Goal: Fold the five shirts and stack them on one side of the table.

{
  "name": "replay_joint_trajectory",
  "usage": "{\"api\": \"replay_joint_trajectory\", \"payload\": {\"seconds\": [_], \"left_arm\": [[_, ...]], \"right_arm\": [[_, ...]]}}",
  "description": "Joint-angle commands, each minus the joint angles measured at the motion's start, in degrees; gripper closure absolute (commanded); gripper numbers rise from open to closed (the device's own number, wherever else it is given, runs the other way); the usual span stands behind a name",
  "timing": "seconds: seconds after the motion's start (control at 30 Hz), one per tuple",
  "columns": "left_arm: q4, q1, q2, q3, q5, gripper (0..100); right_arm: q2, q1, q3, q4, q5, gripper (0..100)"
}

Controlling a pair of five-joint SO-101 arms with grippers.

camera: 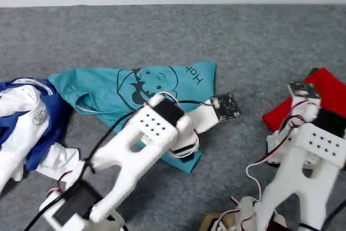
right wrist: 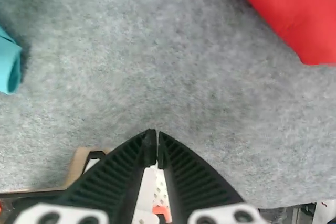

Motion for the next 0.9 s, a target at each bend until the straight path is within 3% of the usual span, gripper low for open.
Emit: {"api": "replay_joint_trajectory", "payload": {"seconds": [0.0, 0.43, 0.53, 0.7, 0.87], "left_arm": [[-2.11, 0.7, 3.78, -0.66, -0.79, 78], [-9.58, 0.7, 17.41, -4.0, 1.23, 79], [-10.55, 0.7, 18.29, -4.09, 2.73, 84], [-8.7, 0.53, 18.2, -6.99, 2.81, 99], [-2.2, 0.35, 10.9, -9.98, 2.99, 99]], "right_arm": [[-1.54, 3.74, -0.18, 2.07, 3.16, 99.0], [-1.54, 5.49, -0.18, 2.07, 3.69, 99.0], [-1.54, 5.49, -0.18, 2.07, 3.69, 99.0], [-1.54, 5.41, -0.18, 2.07, 3.69, 99.0], [-1.54, 5.41, -0.26, 2.07, 3.69, 99.0]]}}
